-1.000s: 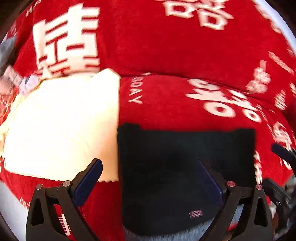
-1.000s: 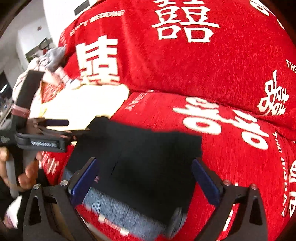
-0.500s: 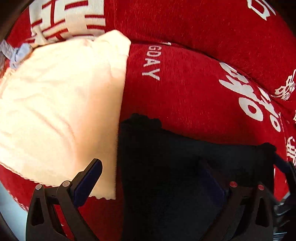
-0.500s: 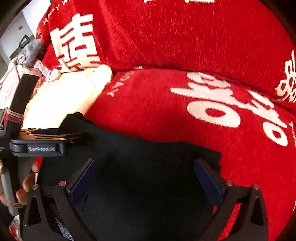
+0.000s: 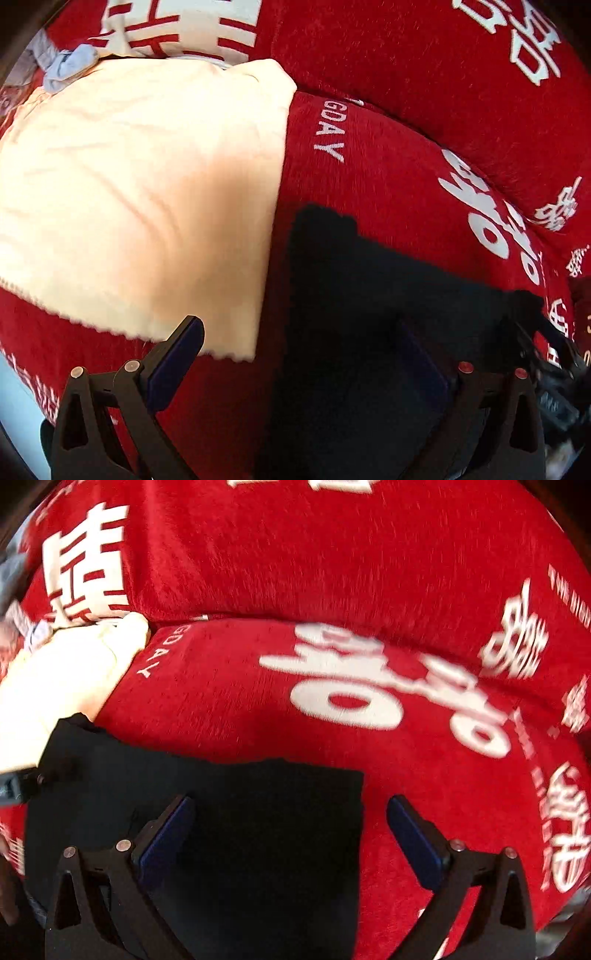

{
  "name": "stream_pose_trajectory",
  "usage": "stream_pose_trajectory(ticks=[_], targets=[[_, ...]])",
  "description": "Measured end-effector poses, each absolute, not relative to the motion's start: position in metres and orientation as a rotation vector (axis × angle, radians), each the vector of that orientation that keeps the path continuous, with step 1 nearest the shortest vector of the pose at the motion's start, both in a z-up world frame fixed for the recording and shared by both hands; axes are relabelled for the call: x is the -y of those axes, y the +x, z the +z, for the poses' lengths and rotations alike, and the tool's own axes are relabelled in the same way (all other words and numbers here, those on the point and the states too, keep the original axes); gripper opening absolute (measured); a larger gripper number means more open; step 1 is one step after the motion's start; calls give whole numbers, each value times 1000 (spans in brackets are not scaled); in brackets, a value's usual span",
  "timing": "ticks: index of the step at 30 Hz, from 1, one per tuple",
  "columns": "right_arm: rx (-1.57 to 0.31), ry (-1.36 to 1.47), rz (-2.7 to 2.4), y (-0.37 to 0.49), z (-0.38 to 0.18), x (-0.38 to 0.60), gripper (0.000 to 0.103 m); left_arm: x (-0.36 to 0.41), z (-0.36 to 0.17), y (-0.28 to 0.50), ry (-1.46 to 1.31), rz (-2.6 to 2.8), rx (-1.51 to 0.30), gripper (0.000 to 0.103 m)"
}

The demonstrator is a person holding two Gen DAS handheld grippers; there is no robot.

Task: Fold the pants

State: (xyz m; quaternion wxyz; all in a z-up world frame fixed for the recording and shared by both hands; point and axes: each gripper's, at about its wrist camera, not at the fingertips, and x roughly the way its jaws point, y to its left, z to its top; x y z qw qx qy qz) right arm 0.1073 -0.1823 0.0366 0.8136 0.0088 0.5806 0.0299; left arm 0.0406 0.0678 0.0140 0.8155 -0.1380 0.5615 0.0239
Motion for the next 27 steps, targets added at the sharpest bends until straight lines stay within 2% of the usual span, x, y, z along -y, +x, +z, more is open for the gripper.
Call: stream_pose_trajectory(ticks=[7, 12, 15, 22, 27], targets=[[-1194, 37, 97, 25, 51, 192, 103, -73, 15, -40, -274, 8, -1140, 103], [-1193, 4, 102, -30, 48, 190, 103, -66, 9, -70, -244, 27, -1111, 103], [-1250, -7, 84, -37, 42, 189, 103, -58, 15, -79, -210, 63, -1113, 103], [-1146, 38, 82, -43, 94, 180, 103, -24, 43, -100, -77, 56, -1037, 103], [-1136, -27, 53, -44, 101, 162, 103, -13, 57, -112, -23, 75, -1001, 103]])
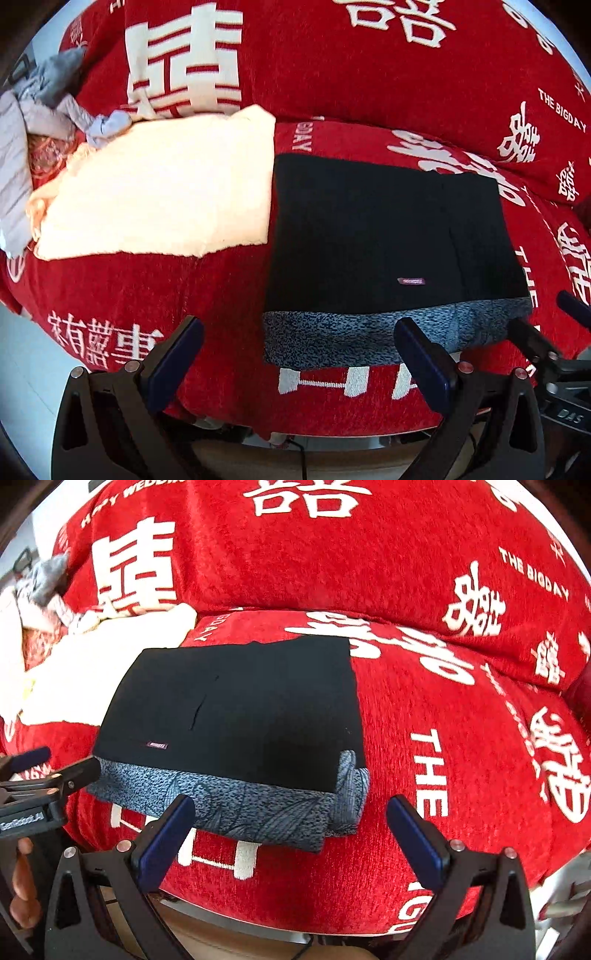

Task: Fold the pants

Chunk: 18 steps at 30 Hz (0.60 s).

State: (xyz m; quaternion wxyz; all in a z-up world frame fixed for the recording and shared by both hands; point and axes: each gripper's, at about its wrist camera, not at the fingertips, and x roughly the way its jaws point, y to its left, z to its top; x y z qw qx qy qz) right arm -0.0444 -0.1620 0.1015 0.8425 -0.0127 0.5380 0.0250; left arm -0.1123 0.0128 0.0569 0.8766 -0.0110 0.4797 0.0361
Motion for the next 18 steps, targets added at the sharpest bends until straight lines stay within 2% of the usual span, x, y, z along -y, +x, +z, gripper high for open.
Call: stream_pose_trajectory(ticks=[6, 12, 18], targets=[[-1165, 94, -1, -51, 99, 174, 103, -9, 64, -116, -6, 85, -993, 103], [-1166, 73, -12, -54, 99, 168, 103, -3, 63, -119, 26, 74, -985, 103], [-1185, 26, -20, -56, 95, 155, 103, -17, 57, -127, -56, 105, -972, 103]])
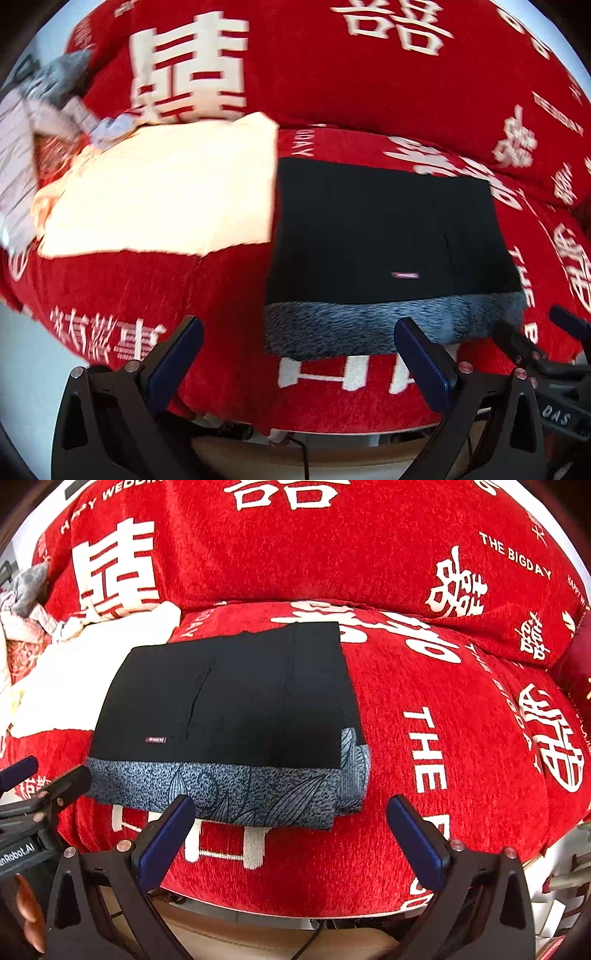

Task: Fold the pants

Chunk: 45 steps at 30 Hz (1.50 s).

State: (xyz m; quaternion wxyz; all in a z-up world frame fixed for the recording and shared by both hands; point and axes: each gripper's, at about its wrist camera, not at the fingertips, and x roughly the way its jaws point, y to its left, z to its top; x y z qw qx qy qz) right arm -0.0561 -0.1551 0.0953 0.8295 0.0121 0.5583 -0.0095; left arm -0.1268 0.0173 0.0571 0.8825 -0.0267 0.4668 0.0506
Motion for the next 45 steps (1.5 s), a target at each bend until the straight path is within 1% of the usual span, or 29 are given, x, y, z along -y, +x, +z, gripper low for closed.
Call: stream_pose_trajectory(ticks=[4, 10, 22, 45], targets=[[-1189, 16, -18, -58, 95, 149, 103, -21, 52, -130, -53, 123, -1000, 103], [-1181, -8, -24, -60, 96, 145, 103, -14, 56, -130, 18, 122, -957, 103], [-1189, -3, -26, -59, 94, 149, 103, -2, 59, -133, 53, 79, -951, 103], [-1204, -4, -13, -60, 89, 151, 103, -5, 53, -135, 4, 65, -964, 103]])
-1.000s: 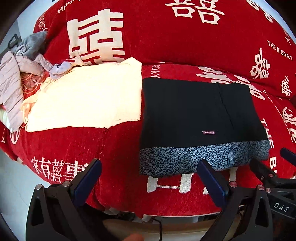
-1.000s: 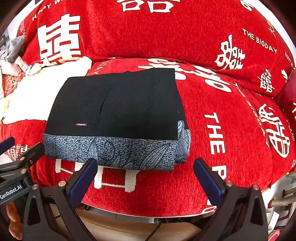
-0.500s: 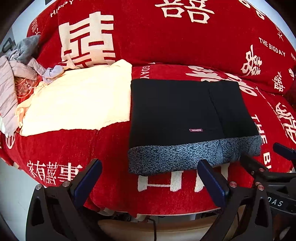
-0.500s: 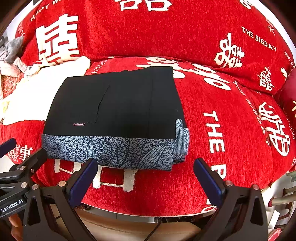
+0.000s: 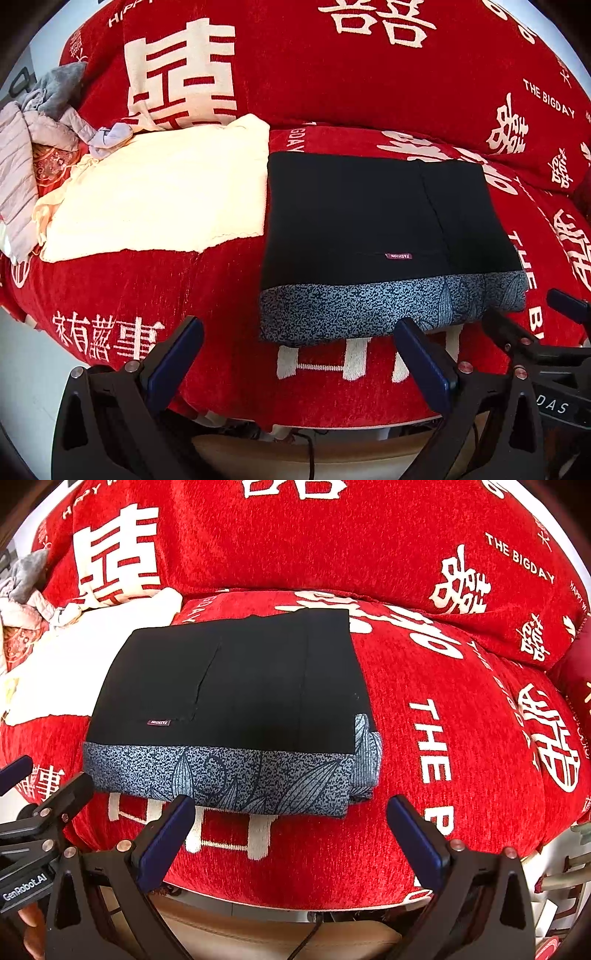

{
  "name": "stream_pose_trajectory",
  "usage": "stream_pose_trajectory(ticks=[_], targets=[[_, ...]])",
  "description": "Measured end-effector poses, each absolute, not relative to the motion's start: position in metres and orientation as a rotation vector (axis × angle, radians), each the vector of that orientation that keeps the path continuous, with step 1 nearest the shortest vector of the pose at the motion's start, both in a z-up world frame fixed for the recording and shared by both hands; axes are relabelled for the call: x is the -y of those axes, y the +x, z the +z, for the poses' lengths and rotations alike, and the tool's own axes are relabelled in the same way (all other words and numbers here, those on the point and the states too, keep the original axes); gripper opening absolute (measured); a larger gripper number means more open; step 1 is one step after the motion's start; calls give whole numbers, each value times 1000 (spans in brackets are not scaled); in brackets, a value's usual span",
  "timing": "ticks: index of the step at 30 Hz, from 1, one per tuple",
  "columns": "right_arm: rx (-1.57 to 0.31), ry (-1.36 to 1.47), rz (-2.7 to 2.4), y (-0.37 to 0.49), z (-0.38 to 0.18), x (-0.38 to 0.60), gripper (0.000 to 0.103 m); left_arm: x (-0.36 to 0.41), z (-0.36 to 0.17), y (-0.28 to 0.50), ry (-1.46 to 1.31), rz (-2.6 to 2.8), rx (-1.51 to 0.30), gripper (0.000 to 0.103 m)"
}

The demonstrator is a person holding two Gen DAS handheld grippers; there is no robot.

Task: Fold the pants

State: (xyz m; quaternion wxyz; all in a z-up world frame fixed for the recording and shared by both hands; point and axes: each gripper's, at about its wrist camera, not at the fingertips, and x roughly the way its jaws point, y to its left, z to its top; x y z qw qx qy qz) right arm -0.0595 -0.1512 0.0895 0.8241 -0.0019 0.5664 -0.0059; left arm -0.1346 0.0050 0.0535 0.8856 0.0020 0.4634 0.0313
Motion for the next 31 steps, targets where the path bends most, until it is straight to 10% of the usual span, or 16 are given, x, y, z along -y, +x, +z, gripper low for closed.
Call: stream_pose_trajectory(ticks=[31], targets=[[-1221, -12, -7, -61, 82, 155, 103, 3, 47, -136, 24, 22, -989, 103]])
